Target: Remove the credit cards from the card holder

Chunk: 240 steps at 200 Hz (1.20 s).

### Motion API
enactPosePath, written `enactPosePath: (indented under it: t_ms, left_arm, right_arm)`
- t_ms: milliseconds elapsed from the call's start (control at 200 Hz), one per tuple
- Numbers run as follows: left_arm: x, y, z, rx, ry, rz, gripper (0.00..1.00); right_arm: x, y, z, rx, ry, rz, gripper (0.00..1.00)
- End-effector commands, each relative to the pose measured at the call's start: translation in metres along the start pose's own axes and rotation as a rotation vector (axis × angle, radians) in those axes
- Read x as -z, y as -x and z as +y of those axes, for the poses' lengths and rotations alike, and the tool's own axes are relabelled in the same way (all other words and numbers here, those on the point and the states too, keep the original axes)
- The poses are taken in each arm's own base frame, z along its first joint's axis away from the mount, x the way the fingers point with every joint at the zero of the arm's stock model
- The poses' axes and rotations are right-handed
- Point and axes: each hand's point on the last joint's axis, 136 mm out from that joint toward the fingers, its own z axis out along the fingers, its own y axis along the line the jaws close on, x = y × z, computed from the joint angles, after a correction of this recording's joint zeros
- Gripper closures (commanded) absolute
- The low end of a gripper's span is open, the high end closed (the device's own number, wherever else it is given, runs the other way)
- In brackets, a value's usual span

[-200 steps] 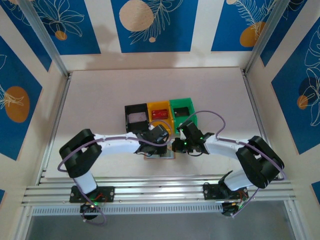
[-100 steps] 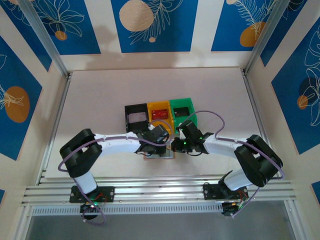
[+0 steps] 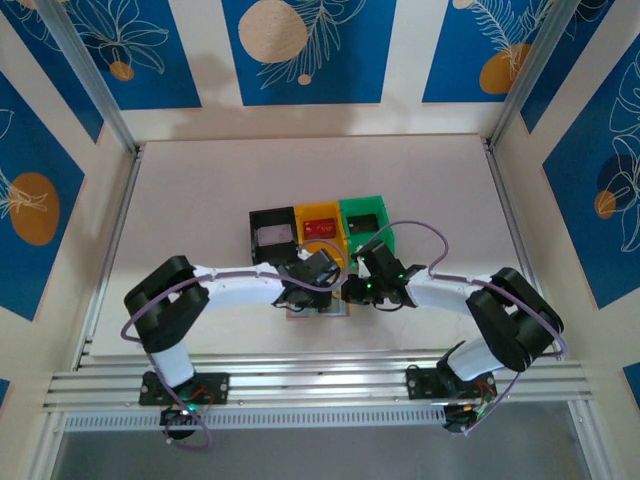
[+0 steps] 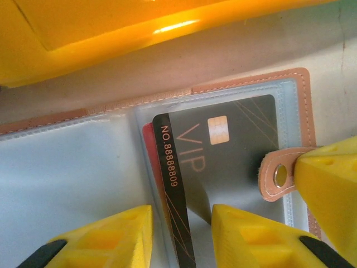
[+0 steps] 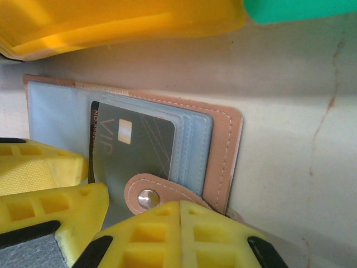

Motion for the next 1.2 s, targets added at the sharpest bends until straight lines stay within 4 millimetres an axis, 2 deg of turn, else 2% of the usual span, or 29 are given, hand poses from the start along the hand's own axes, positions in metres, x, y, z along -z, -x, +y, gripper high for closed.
enactPosePath:
  t_ms: [0,230,580,825,1195]
  left_arm:
    - [-0.003,0.003,-0.004,-0.023,0.012,-0.010,0.69]
    - [-0.004,0.005,-0.008,-0.021,0.000,-0.010,0.78]
    - [-0.001,0.007,-0.012,-0.009,-0.021,-0.025,0.85]
    - [0.007,0.011,-0.011,-0.004,-0.034,-0.054,1.00]
    - [0.018,0.013,-0.011,0.004,-0.060,-0.080,1.00]
  right_arm:
    - [-0.008,-0.019,-0.018,-0.023,-0.063,0.067,0.96]
    - [-0.012,-0.023,-0.016,-0.024,-0.061,0.080,0.96]
    - [-0.018,-0.029,-0.016,-0.022,-0.065,0.098,0.97]
    - [-0.019,-0.031,-0.017,-0.022,-0.075,0.103,0.98]
    - [-0.008,-0.023,-0.019,-0.011,-0.089,0.072,0.98]
